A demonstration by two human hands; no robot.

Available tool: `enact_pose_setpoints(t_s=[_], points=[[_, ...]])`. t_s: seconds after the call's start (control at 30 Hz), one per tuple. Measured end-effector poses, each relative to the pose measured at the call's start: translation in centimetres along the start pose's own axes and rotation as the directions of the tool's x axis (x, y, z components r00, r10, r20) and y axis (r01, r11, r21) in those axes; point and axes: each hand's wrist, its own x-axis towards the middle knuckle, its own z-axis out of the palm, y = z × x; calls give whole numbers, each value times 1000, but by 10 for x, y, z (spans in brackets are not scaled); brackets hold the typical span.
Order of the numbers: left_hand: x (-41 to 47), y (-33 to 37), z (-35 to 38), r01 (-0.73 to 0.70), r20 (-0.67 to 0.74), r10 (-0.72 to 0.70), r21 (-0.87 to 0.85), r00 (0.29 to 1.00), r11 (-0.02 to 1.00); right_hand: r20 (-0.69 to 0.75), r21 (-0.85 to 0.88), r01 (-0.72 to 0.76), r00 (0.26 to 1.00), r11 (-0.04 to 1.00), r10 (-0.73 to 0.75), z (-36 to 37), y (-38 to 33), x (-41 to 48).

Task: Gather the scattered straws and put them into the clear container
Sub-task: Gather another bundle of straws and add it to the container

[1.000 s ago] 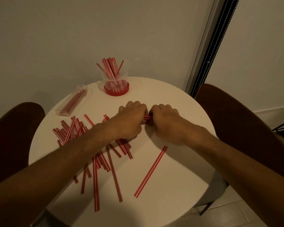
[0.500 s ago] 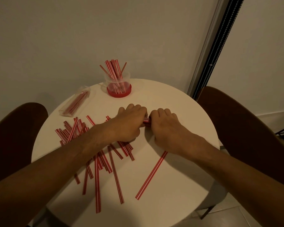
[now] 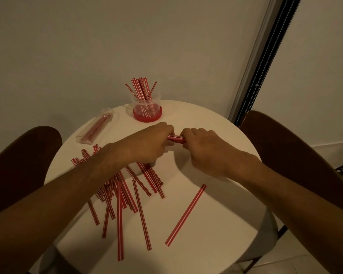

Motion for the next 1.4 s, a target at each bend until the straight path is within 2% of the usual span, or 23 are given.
enact_pose_setpoints(t_s=[0.1,0.23,0.3,0.4,0.47,0.53,0.6,0.63,0.67,0.83,1.0,1.07,1.1,1.17,1.23,1.27,1.33,1.4], points=[[1,-2,-5,-1,-15,0,-7,1000,1000,23,-38,13,1000,999,-12,-1,0,13],[3,-6,-13,3,-32,-4,-47,999,999,32,-86,-68,997,994,71,-3,-2,38],[2,-9,-17,48,-49,-55,-136,997,990,-37,-107,-105,994,989,101,-5,-4,49],[0,-20,-26,112,-78,-155,-395,985,912,-103,-119,-159,984,980,147,-9,-6,63],[-2,-29,-32,101,-117,-223,-632,968,768,-116,-82,-179,979,980,169,-10,-6,73],[-2,-35,-37,18,-180,-313,-842,933,539,-126,-29,-161,980,986,157,-11,-7,82],[3,-38,-39,-79,-197,-429,-957,881,278,-137,5,-110,984,994,110,-12,-11,93],[6,-37,-39,-104,-186,-471,-975,862,195,-140,15,-76,987,997,77,-11,-14,97],[9,-38,-38,-110,-179,-500,-980,847,164,-145,27,-32,989,999,36,-11,-18,102],[17,-39,-35,-109,-189,-573,-979,798,171,-199,61,117,975,991,-103,-7,-34,124],[21,-49,-42,-194,-240,-615,-971,751,141,-178,84,140,976,987,-123,-14,-33,137],[23,-57,-46,-271,-263,-657,-958,707,92,-132,172,103,988,980,-81,-22,-31,145],[24,-62,-48,-300,-269,-689,-951,673,78,-109,276,57,994,960,-27,-28,-27,150],[26,-71,-50,-299,-261,-741,-950,618,85,-80,554,-42,991,832,103,-40,-18,162],[27,-77,-48,-184,-230,-764,-972,602,148,-49,788,-85,979,609,200,-52,-9,173],[29,-79,-45,-95,-207,-764,-977,611,188,-28,879,-81,975,471,219,-57,-5,179],[34,-81,-37,31,-131,-748,-979,651,199,-3,978,-47,971,205,239,-63,2,191],[38,-78,-30,88,-84,-698,-975,712,206,3,999,-14,958,36,288,-64,6,204]])
